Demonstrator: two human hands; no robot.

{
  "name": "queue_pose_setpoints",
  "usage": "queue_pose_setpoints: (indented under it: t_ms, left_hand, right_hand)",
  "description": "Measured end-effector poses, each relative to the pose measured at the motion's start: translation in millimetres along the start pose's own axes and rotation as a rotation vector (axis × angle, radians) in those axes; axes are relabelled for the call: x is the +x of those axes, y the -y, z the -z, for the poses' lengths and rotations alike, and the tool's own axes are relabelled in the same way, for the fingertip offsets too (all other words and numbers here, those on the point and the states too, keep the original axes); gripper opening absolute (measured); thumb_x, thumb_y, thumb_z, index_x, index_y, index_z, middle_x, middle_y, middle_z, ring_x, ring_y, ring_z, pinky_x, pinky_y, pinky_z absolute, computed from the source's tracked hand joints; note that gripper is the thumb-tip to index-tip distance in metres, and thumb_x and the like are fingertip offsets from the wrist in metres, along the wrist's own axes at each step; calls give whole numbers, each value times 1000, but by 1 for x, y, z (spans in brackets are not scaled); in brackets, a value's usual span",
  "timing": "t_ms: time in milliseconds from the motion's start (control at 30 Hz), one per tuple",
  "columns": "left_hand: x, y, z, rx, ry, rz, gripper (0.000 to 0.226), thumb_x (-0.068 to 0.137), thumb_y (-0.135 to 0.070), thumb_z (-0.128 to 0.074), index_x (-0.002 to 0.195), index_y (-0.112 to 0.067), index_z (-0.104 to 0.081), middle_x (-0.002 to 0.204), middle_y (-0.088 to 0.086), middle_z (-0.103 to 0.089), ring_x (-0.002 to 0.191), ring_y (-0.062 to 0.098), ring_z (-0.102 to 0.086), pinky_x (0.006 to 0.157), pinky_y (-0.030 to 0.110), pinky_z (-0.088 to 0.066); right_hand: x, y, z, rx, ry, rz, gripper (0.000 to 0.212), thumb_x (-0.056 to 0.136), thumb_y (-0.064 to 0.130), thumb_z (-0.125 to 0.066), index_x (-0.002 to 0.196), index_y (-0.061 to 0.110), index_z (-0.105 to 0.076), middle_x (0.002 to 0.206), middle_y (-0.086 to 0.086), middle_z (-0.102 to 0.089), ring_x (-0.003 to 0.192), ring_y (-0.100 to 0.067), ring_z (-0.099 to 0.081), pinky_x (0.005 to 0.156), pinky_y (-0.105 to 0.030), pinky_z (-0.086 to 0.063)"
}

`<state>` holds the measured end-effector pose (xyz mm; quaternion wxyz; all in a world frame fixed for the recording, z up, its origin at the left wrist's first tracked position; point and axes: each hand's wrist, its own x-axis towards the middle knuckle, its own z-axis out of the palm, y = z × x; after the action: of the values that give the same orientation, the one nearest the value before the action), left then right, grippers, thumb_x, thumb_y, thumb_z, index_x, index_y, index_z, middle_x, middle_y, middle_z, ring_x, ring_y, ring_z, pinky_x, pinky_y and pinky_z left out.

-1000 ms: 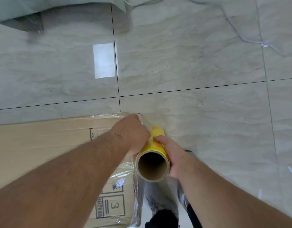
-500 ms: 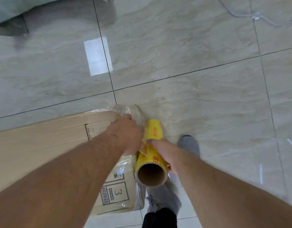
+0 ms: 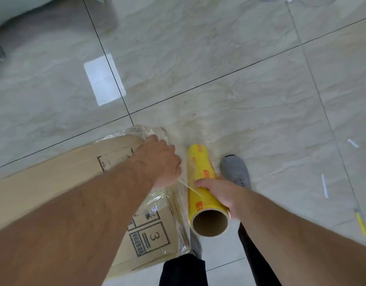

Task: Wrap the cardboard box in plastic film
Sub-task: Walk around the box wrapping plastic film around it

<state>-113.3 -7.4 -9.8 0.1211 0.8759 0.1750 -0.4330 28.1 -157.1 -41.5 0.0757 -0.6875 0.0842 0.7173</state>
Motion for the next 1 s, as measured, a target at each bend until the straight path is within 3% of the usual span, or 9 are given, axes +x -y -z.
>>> queue_pose_setpoints:
  t_ms: [100, 200, 333, 400, 500, 633, 800, 900, 1000]
  left_hand:
    - [0, -15, 3, 6, 63, -35, 42, 107, -42, -31, 120, -29, -69, 118, 2, -61, 112, 25, -58, 93, 44, -41]
    - [-5, -32, -3, 15, 151, -71, 28, 106, -34, -39, 113, -31, -66, 115, -1, -67, 106, 23, -62, 83, 39, -35]
    - [-10, -32, -7, -37, 101, -54, 15, 108, -34, -37, 99, -31, -48, 110, -2, -69, 95, 23, -60, 82, 37, -34]
    - [-8, -29, -6, -19, 107, -54, 20, 109, -39, -32, 100, -29, -47, 111, 0, -70, 98, 24, -61, 87, 40, -39]
    - [-3, -32, -10, 63, 122, -76, 33, 108, -42, -28, 112, -29, -58, 116, 3, -68, 110, 26, -62, 95, 44, -41]
    - [3, -33, -13, 66, 166, -73, 44, 107, -46, -24, 125, -32, -62, 122, 3, -63, 117, 26, -58, 100, 46, -42]
    - [4, -39, -5, 44, 204, -61, 47, 108, -48, -22, 133, -31, -57, 131, 6, -57, 124, 28, -54, 102, 47, -44]
    - [5, -47, 0, 20, 231, -63, 51, 108, -48, -22, 139, -28, -57, 148, 6, -51, 137, 27, -47, 111, 49, -40]
    - [2, -59, 0, 19, 254, -83, 48, 108, -46, -24, 133, -28, -60, 138, 2, -62, 127, 25, -58, 108, 46, -44]
  right_hand:
    - [-4, 0, -12, -182, 2, 14, 79, 84, 54, -87, 148, 23, -52, 125, -17, -74, 107, -38, -78, 104, -54, -63]
    - [-2, 7, -23, -268, 27, -2, 92, 63, 66, -79, 139, 16, -66, 126, -16, -77, 113, -35, -78, 110, -50, -59]
    - [8, -14, -7, 35, 48, -124, 92, 61, 69, -87, 136, 19, -67, 123, -17, -80, 106, -36, -81, 100, -54, -64]
    - [6, -34, -3, 261, 67, -144, 86, 76, 64, -88, 143, 15, -65, 126, -21, -80, 104, -36, -82, 93, -51, -66]
    - [4, -52, -13, 506, 186, -114, 68, 94, 53, -79, 141, 6, -63, 109, -26, -82, 81, -38, -84, 71, -49, -70]
    - [6, -46, -14, 532, 191, -87, 68, 93, 47, -81, 142, 4, -62, 107, -28, -82, 81, -38, -82, 72, -45, -67]
    - [0, -45, 0, 402, 157, -92, 66, 90, 50, -82, 136, 5, -65, 95, -23, -82, 66, -32, -79, 65, -38, -65]
    - [8, -53, 2, 164, 89, 6, 100, 57, 59, -88, 145, 18, -60, 113, -17, -79, 88, -34, -80, 86, -48, -69]
    - [24, -74, -3, -43, 19, 106, 132, 42, 70, -81, 162, 27, -46, 142, -10, -69, 119, -34, -73, 110, -50, -58]
